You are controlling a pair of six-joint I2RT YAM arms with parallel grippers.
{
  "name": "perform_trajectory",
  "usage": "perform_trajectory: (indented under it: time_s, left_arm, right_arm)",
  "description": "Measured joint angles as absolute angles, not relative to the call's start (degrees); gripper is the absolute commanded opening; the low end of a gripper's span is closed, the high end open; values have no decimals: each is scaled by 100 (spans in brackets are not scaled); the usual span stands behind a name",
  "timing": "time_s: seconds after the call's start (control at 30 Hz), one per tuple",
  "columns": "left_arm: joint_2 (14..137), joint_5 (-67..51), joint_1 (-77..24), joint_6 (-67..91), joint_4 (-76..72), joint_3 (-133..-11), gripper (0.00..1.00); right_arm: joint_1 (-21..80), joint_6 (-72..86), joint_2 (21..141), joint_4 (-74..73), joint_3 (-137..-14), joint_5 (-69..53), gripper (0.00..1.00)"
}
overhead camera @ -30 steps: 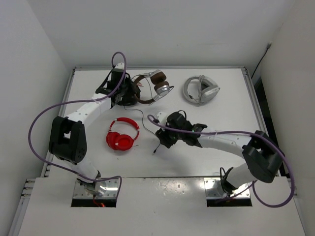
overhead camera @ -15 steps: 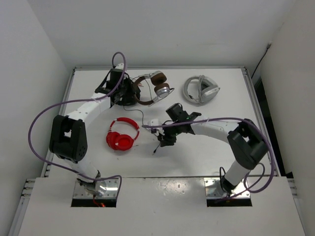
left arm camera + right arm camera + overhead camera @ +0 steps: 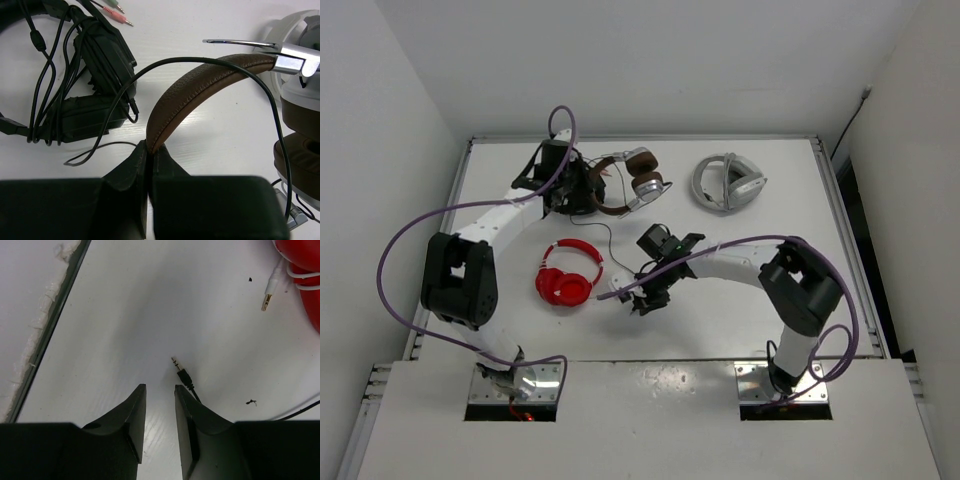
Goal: Wrap the headphones
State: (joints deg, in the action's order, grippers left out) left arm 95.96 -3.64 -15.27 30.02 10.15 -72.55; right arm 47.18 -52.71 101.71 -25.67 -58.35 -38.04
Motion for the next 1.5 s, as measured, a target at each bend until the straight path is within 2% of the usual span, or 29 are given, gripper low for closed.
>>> perform_trajectory:
  time_s: [0.67, 0.83, 1.1, 1.2, 1.37, 1.5]
  left_arm:
    - [9721, -539, -1472, 2869, 976, -7255, 0]
    - [9828, -591, -1428, 2860, 982, -7255, 0]
    - [9848, -655, -1398, 2851, 980, -7255, 0]
    - [9848, -666, -1374, 2851, 980, -7255, 0]
    - [9848, -694, -1354, 2851, 980, -7255, 0]
    - [9848, -753, -1326, 2849, 976, -7255, 0]
  right_arm:
    - [4781, -5706, 10831, -2567, -6222, -3457, 36]
    - [4860, -5857, 11163, -2744, -6573, -3339, 31]
    - [5035, -6250, 11520, -3450, -7183, -3131, 31]
    - [5094, -6407, 11535, -3555, -7218, -3061, 25]
    - [5159, -6569, 11480, -3546, -7133, -2976, 24]
    - [5133, -6624, 11524, -3669, -7192, -3022, 15]
